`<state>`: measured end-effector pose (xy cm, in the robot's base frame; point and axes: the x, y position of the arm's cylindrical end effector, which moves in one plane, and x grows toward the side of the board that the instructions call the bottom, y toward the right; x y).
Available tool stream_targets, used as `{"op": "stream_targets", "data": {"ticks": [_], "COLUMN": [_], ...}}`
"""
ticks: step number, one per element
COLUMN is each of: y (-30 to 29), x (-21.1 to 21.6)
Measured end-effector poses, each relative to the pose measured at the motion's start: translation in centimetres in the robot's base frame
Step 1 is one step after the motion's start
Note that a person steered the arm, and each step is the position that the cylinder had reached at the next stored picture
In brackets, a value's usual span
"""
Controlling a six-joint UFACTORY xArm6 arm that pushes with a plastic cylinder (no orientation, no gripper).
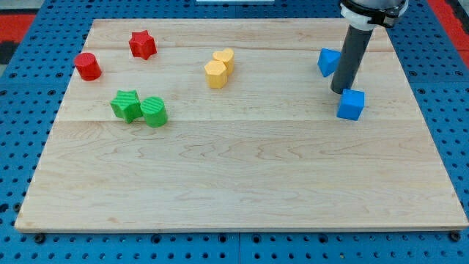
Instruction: Move the triangle to the top left of cube
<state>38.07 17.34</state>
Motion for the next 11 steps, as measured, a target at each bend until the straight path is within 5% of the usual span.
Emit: {"op": "stream_targets", "data": {"ticks": [3, 6, 7, 9, 11], "y": [8.3, -1.0, 2.0, 0.4, 0.4], "x": [-2.9, -11.7, -7.8, -9.7, -2.1]}}
